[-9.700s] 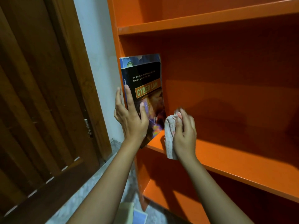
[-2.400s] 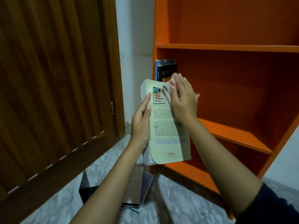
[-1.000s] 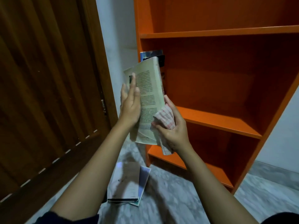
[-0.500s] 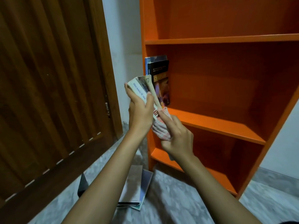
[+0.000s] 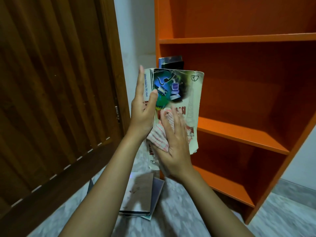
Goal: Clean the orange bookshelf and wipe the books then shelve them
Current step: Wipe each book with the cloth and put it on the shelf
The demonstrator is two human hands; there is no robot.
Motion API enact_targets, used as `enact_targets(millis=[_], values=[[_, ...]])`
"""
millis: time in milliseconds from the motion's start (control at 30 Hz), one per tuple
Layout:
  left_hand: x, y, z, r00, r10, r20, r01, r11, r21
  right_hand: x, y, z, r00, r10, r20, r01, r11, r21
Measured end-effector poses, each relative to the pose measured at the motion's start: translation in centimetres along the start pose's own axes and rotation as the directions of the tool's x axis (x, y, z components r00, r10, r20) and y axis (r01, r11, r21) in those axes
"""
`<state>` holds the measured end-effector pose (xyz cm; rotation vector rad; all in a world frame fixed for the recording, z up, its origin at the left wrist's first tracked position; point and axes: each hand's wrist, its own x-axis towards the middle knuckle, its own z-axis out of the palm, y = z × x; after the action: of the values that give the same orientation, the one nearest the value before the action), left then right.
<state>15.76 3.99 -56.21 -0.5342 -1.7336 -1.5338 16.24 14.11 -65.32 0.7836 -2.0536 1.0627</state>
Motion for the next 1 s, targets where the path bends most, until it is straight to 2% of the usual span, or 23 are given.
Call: enact_targets(millis=[133,200,333,433,733,833,933,1000], values=[[-0.5,0.0,-0.5,0.995,-0.089,0.053,0.096,0.981,-0.166,1.4,0.8,-0.7,0.997,0.030,-0.070,-0.033,0.999,-0.040],[-0.9,-0.1,-0.7,0.988,-0.137,0.074,0.150,0.964,-0.221,3.0,1.0,-1.4,0.998,0.026,-0.051,-0.030,0.997,-0.074],[-1.3,-0.1,-0.7,0.976,-0.197,0.094,0.215,0.939,-0.268,7.0,1.4,-3.0,0.991,-0.131,-0.002,0.129,0.976,-0.175],[-1.4,-0.2,-0.6,0.967,-0.239,0.088,0.255,0.913,-0.318,9.6,1.6,-4.3,0.984,-0.164,0.062,0.173,0.969,-0.175],[-1.6,-0.5,0.7,0.948,-0.317,0.019,0.300,0.877,-0.375,9.5,3.8,-4.4,0.996,0.088,0.017,-0.087,0.994,-0.066],[-1.7,-0.5,1.0,0.947,-0.320,-0.018,0.290,0.879,-0.377,8.7,4.2,-4.0,0.981,0.190,0.031,-0.192,0.980,0.055],[-1.4,-0.5,1.1,0.949,-0.309,-0.070,0.262,0.889,-0.377,7.8,4.2,-3.7,0.935,0.346,0.075,-0.354,0.911,0.210],[-1.3,-0.3,1.0,0.953,-0.287,-0.099,0.234,0.901,-0.365,6.7,4.4,-3.2,0.922,0.374,0.095,-0.385,0.875,0.292]])
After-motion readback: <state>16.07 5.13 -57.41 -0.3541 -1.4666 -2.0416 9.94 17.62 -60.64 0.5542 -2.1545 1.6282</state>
